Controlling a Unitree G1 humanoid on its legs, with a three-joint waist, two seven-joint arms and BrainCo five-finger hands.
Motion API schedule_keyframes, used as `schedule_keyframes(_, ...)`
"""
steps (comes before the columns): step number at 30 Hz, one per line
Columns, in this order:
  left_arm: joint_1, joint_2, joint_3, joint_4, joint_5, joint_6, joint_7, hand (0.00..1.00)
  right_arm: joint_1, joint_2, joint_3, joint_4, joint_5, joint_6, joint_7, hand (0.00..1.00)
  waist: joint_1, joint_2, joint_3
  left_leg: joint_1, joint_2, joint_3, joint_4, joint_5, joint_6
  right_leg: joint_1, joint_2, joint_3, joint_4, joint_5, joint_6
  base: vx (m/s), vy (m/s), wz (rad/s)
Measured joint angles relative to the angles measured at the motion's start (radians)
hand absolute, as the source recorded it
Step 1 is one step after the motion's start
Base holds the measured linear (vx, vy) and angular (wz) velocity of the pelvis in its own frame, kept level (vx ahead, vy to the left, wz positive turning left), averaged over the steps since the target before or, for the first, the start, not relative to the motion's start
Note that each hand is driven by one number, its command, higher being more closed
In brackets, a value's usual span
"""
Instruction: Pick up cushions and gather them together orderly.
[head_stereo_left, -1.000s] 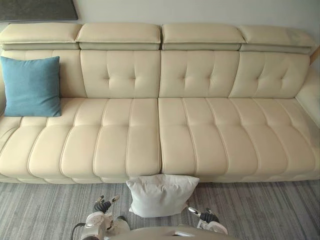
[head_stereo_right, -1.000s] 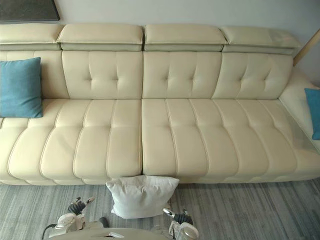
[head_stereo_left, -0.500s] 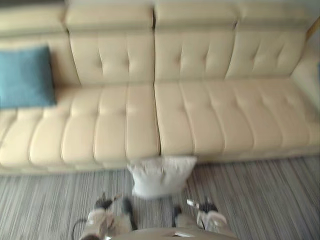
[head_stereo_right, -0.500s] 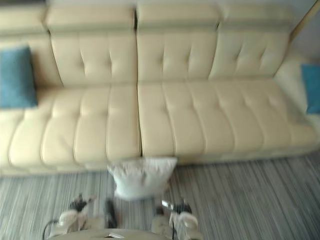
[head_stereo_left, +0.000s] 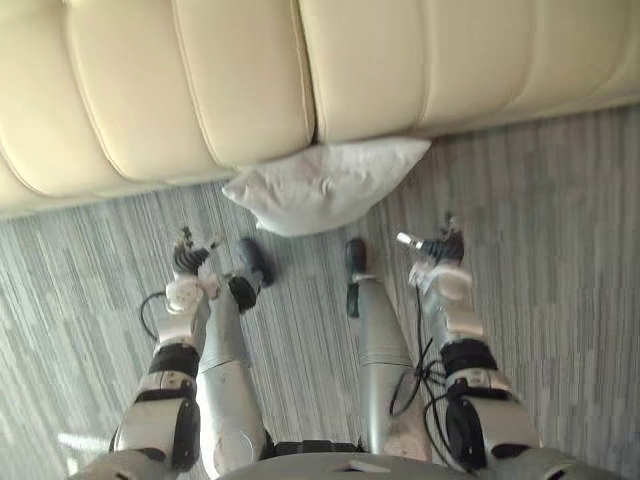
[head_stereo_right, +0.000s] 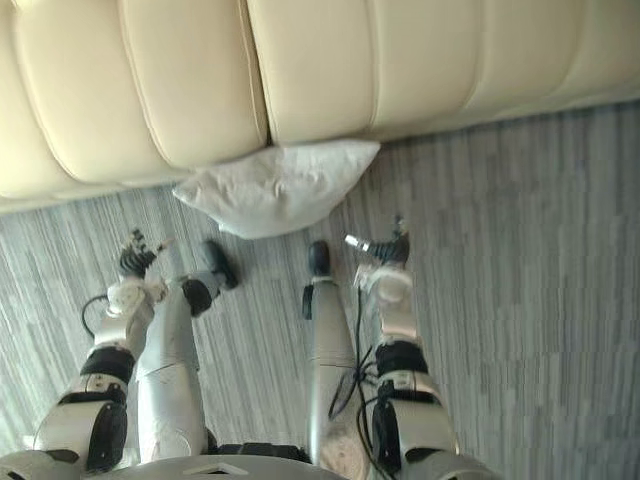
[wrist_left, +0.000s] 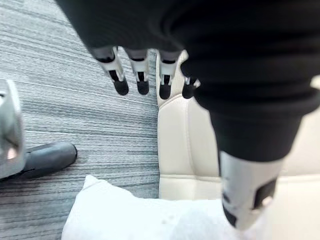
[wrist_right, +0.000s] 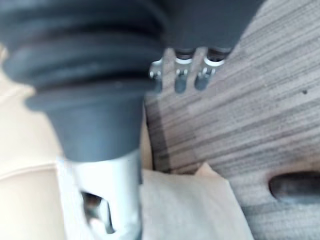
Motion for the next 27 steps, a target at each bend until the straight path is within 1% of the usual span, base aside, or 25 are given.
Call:
schedule_keyframes(1, -0.015, 0.005, 0.0, -0.002, -0.001, 0.0, 0.0, 0.0, -0.019, -0.011, -0.001, 0.0, 0.001, 0.0, -0.001, 0.0, 0.001, 0.001, 0.013, -0.016, 0.001, -0.001, 0.009, 0.001, 0.005, -0.017, -0.001, 0.0, 0.011, -0.002, 0.001, -0.01, -0.004, 0.05)
schedule_keyframes(3, -0.05, 0.027, -0.001, -0.045, -0.02, -0.004, 0.0, 0.0, -0.097, -0.042, 0.0, -0.004, 0.004, -0.001, -0.003, 0.0, 0.005, 0.0, 0.031, -0.106, 0.008, -0.011, 0.05, 0.007, 0.026, -0.107, -0.002, -0.001, 0.062, -0.01, 0.007, -0.01, -0.001, 0.02)
schedule_keyframes(5, -0.085, 0.04, -0.005, -0.081, -0.034, -0.011, 0.002, 0.0, -0.159, -0.064, 0.016, -0.021, 0.026, -0.001, -0.006, 0.0, 0.013, -0.001, 0.035, -0.182, 0.012, -0.022, 0.084, 0.005, 0.03, -0.183, -0.004, -0.004, 0.111, -0.019, 0.009, -0.03, -0.018, 0.05)
schedule_keyframes(7, -0.112, 0.048, -0.015, -0.112, -0.041, -0.018, 0.011, 0.0, -0.202, -0.078, 0.031, -0.046, 0.032, -0.008, -0.025, 0.0, 0.019, -0.001, 0.036, -0.23, 0.014, -0.028, 0.102, 0.008, 0.035, -0.234, -0.007, -0.006, 0.141, -0.026, 0.008, -0.03, -0.027, 0.1)
schedule_keyframes(9, -0.157, 0.055, -0.042, -0.146, -0.047, -0.025, 0.022, 0.0, -0.268, -0.096, 0.066, -0.075, 0.03, -0.016, -0.047, 0.0, 0.025, -0.001, 0.036, -0.298, 0.009, -0.035, 0.119, 0.006, 0.032, -0.309, -0.019, -0.009, 0.184, -0.043, 0.006, -0.05, -0.044, 0.23)
schedule_keyframes(11, -0.173, 0.055, -0.051, -0.152, -0.047, -0.029, 0.024, 0.0, -0.295, -0.098, 0.083, -0.074, 0.029, -0.019, -0.059, 0.0, 0.025, 0.0, 0.037, -0.321, 0.006, -0.04, 0.12, 0.005, 0.03, -0.332, -0.022, -0.014, 0.194, -0.046, 0.003, -0.04, -0.027, 0.17)
schedule_keyframes(14, -0.23, 0.054, -0.106, -0.152, -0.047, -0.03, 0.043, 0.0, -0.371, -0.091, 0.113, -0.074, 0.027, -0.021, -0.112, 0.0, 0.024, 0.0, 0.041, -0.387, 0.005, -0.058, 0.138, 0.013, 0.027, -0.392, -0.033, -0.032, 0.234, -0.059, -0.003, -0.04, -0.016, 0.2)
schedule_keyframes(15, -0.24, 0.054, -0.119, -0.153, -0.047, -0.03, 0.044, 0.0, -0.382, -0.091, 0.115, -0.074, 0.026, -0.021, -0.119, 1.0, 0.022, -0.001, 0.042, -0.395, 0.004, -0.057, 0.141, 0.014, 0.028, -0.402, -0.036, -0.033, 0.242, -0.062, -0.004, -0.03, -0.003, 0.18)
schedule_keyframes(17, -0.276, 0.054, -0.161, -0.16, -0.045, -0.03, 0.057, 0.0, -0.415, -0.089, 0.145, -0.075, 0.019, -0.021, -0.153, 1.0, 0.018, -0.001, 0.042, -0.423, 0.004, -0.059, 0.154, 0.024, 0.034, -0.434, -0.038, -0.031, 0.264, -0.065, -0.002, -0.02, 0.004, 0.07)
schedule_keyframes(19, -0.299, 0.052, -0.189, -0.181, -0.042, -0.03, 0.067, 0.0, -0.438, -0.077, 0.155, -0.075, 0.008, -0.021, -0.161, 1.0, 0.011, 0.0, 0.042, -0.441, 0.006, -0.063, 0.164, 0.025, 0.036, -0.45, -0.037, -0.031, 0.277, -0.068, -0.001, 0.0, 0.0, 0.0)
schedule_keyframes(21, -0.335, 0.044, -0.222, -0.184, -0.036, -0.03, 0.086, 0.0, -0.462, -0.071, 0.184, -0.079, -0.018, -0.019, -0.19, 1.0, 0.002, 0.0, 0.044, -0.453, 0.006, -0.068, 0.165, 0.03, 0.037, -0.463, -0.037, -0.034, 0.282, -0.068, -0.001, -0.03, 0.013, 0.01)
schedule_keyframes(24, -0.37, 0.038, -0.257, -0.193, -0.034, -0.03, 0.11, 0.0, -0.465, -0.066, 0.199, -0.128, -0.021, -0.001, -0.21, 1.0, 0.0, 0.0, 0.044, -0.463, 0.006, -0.071, 0.163, 0.034, 0.035, -0.474, -0.036, -0.037, 0.285, -0.068, -0.001, -0.04, 0.008, 0.03)
schedule_keyframes(25, -0.366, 0.037, -0.278, -0.215, -0.03, -0.029, 0.124, 1.0, -0.463, -0.064, 0.213, -0.155, -0.03, 0.008, -0.226, 1.0, -0.002, 0.0, 0.044, -0.465, 0.006, -0.072, 0.162, 0.036, 0.034, -0.477, -0.036, -0.037, 0.288, -0.068, -0.001, -0.05, 0.008, 0.02)
schedule_keyframes(27, -0.363, 0.032, -0.304, -0.24, -0.013, -0.029, 0.139, 1.0, -0.463, -0.054, 0.223, -0.178, -0.057, 0.021, -0.243, 1.0, -0.003, 0.0, 0.044, -0.467, 0.006, -0.074, 0.16, 0.041, 0.033, -0.479, -0.035, -0.039, 0.289, -0.068, -0.001, -0.04, 0.005, 0.01)
